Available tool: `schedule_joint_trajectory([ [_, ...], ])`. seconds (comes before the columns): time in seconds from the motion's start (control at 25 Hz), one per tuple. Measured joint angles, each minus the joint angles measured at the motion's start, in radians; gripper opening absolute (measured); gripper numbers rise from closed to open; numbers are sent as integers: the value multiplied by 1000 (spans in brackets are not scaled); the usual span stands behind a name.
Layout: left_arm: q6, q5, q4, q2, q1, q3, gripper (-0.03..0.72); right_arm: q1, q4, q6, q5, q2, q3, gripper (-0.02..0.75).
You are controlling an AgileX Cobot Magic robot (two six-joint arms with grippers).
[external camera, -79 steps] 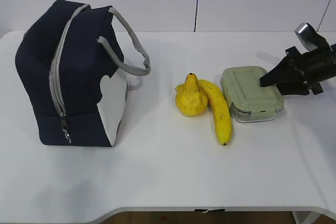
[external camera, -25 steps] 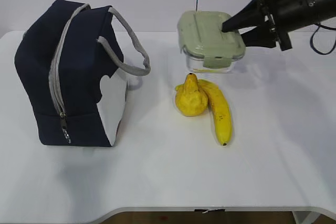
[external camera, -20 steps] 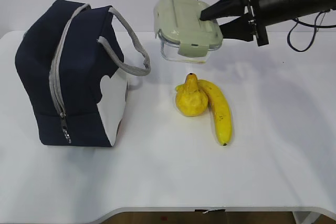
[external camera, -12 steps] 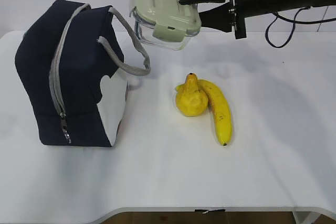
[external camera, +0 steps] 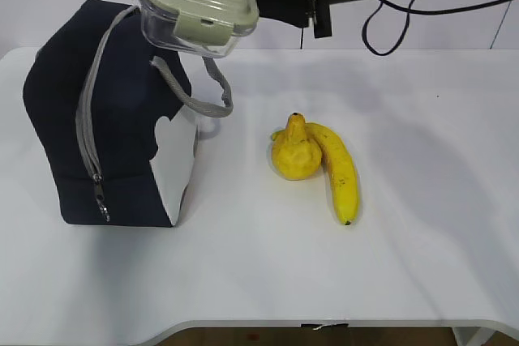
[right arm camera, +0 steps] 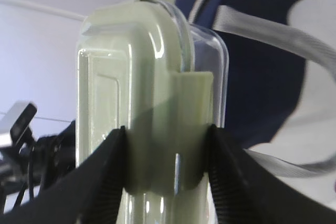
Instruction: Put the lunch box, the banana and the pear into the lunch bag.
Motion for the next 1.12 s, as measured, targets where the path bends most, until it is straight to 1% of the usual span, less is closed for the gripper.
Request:
schedule_joint_trajectory([
  [0.12,0,-2,-9,89,0,-75,304,32,4,-8,-35,0,-34,365],
  [0.24,2,2,-45,174,0,-124,344,54,4,-16,-91,0,-53,365],
  [0.36,2,8,-65,237,0,-152,354,63,6,-21,-138,0,-60,365],
  [0.6,2,10,-83,325,0,-161,354,63,6,-36,-190,0,-60,365],
  [0.64,2,11,-85,336,0,-161,340,63,9,-37,-195,0,-60,365],
  [0.68,4,11,-85,344,0,-161,302,63,11,-38,-197,0,-60,365],
  [0.72,7,11,-85,349,0,-161,253,63,16,-38,-199,0,-60,365],
  [0.8,28,13,-89,351,0,-164,101,71,33,-38,-201,0,-60,365],
  [0.88,48,17,-96,351,0,-172,23,83,45,-38,-202,0,-60,365],
  [0.96,62,19,-113,351,0,-186,3,95,45,-38,-211,0,-60,364],
  [1.12,94,25,-170,351,0,-232,1,107,9,-40,-232,0,-60,364],
])
